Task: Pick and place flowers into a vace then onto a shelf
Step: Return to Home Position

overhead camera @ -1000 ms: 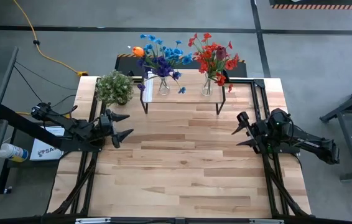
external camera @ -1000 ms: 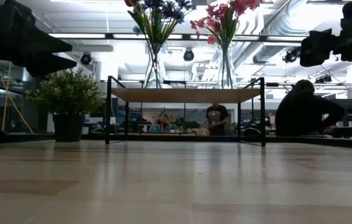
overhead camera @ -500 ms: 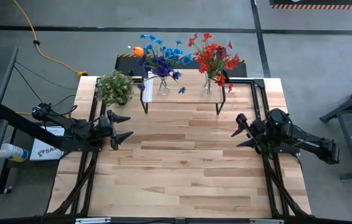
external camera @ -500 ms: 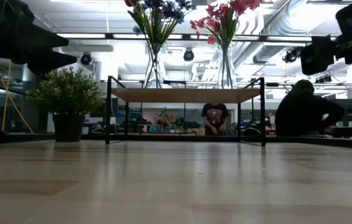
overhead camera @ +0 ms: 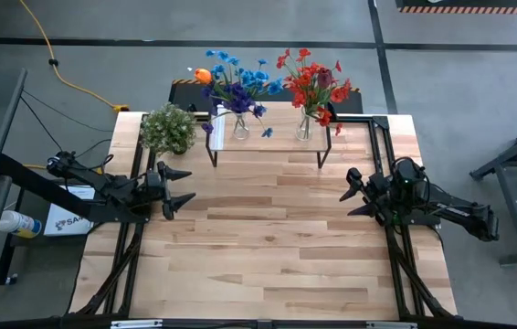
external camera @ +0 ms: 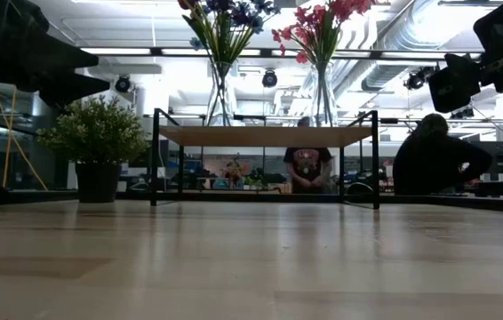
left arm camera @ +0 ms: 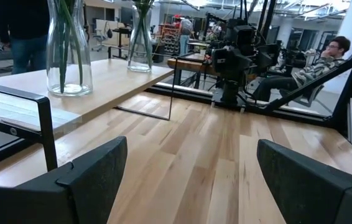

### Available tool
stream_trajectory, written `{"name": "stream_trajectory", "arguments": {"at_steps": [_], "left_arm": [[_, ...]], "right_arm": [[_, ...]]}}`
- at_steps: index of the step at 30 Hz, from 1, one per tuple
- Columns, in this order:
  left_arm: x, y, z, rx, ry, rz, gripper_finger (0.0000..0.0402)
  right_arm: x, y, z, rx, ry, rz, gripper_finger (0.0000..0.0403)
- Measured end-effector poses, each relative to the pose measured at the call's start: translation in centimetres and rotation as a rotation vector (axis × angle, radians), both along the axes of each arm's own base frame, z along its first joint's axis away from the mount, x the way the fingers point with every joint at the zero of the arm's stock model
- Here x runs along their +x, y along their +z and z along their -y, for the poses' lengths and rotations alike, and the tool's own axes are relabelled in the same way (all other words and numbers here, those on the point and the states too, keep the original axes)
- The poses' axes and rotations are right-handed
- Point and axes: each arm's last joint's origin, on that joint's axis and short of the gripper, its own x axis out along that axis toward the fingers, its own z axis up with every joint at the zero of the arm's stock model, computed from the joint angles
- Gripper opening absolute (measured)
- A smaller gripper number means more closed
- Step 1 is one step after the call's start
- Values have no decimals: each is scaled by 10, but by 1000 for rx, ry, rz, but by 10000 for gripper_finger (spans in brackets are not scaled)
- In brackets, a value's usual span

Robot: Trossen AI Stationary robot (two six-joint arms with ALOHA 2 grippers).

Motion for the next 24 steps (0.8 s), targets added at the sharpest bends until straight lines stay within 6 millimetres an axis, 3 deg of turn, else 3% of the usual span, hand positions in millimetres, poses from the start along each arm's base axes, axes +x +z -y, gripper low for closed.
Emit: {"name": "stream_trajectory", "arguments": {"at_steps": [24], "left_arm": [[0, 0, 0, 0, 2, 0, 392]], "right_arm": [[0, 0, 0, 0, -2, -1, 220]]}}
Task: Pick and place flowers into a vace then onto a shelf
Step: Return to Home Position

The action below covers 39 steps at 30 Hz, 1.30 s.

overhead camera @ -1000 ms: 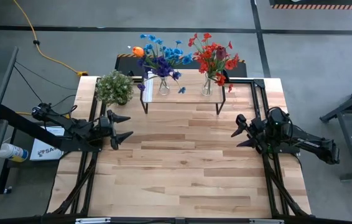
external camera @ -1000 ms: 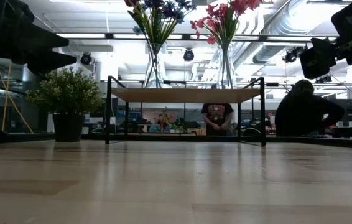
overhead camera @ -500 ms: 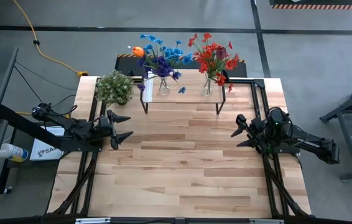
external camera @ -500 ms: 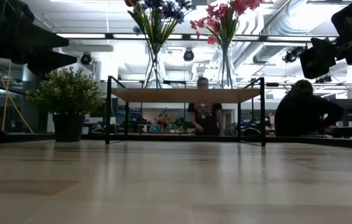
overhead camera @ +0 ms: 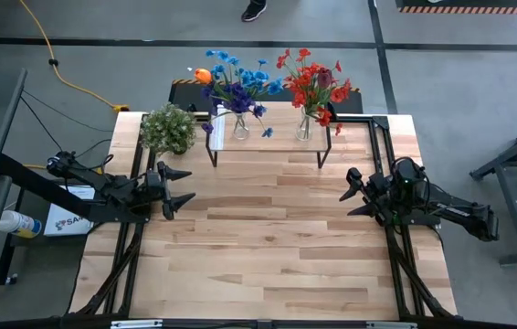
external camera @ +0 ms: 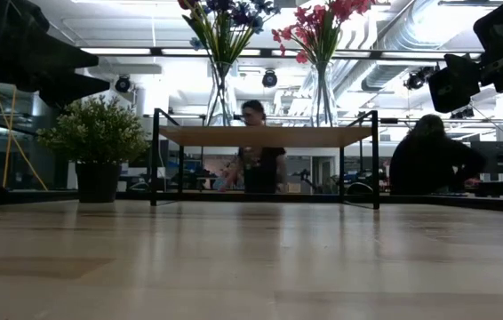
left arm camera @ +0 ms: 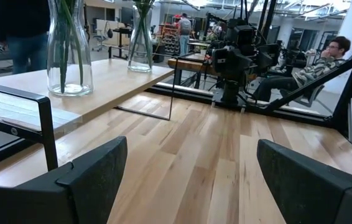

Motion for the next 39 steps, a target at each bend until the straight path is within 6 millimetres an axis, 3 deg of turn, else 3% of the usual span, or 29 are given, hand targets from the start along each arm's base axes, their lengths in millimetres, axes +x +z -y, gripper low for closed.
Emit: {"name": "stream_trajectory", "arguments": {"at_steps": [39], "left_arm": [[0, 0, 0, 0, 0, 0, 392]], "right_arm": [[0, 0, 0, 0, 0, 0, 217]]}}
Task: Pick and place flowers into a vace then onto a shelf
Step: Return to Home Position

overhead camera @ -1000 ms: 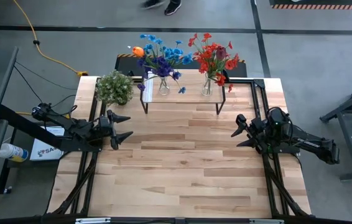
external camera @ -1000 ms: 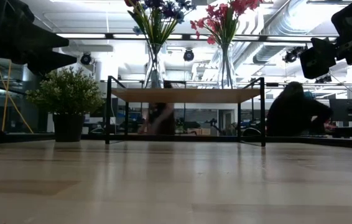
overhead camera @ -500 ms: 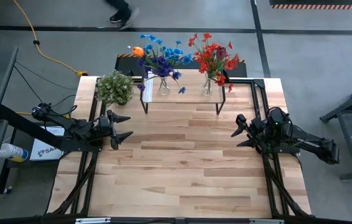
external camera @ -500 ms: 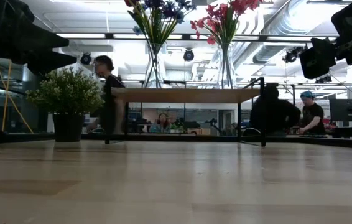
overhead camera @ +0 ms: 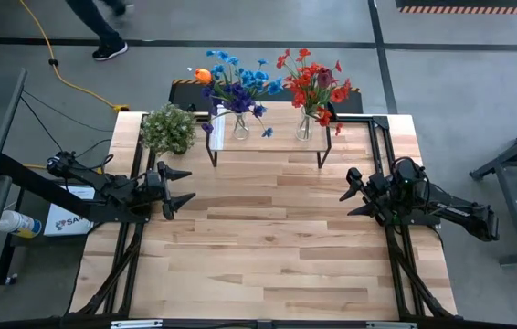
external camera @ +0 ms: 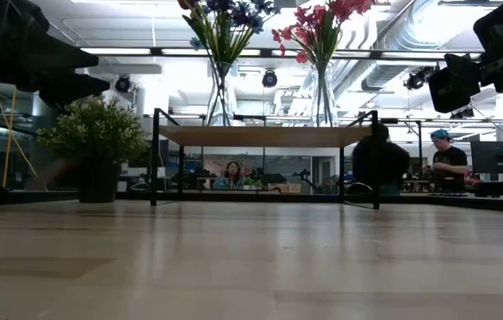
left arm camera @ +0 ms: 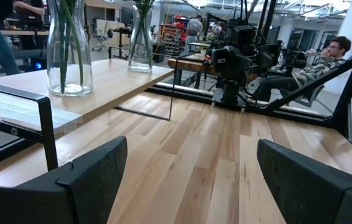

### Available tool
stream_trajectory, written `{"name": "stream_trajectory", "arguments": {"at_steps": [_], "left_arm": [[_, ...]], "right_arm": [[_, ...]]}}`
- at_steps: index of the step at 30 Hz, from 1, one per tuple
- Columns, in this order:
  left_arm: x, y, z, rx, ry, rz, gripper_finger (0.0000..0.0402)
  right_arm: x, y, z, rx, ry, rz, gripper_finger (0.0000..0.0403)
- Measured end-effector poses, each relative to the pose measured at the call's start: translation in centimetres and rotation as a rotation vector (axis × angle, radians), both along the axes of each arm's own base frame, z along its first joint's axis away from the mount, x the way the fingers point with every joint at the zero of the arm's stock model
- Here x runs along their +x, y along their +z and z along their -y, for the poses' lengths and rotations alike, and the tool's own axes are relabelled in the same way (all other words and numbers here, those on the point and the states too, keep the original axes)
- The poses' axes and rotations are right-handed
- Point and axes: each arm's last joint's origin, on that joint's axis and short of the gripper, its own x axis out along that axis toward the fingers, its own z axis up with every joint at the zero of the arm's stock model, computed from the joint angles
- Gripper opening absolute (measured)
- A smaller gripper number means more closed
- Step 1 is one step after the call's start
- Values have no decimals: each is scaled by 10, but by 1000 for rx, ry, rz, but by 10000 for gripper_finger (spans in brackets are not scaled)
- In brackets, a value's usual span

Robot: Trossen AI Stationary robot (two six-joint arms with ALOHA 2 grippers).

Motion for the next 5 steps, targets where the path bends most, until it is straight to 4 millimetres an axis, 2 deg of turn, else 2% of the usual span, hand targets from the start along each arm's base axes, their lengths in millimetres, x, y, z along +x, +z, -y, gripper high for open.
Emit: {"name": "stream_trajectory", "arguments": {"at_steps": [5], "left_arm": [[0, 0, 0, 0, 0, 0, 392]], "right_arm": [[0, 0, 0, 0, 0, 0, 221]]}}
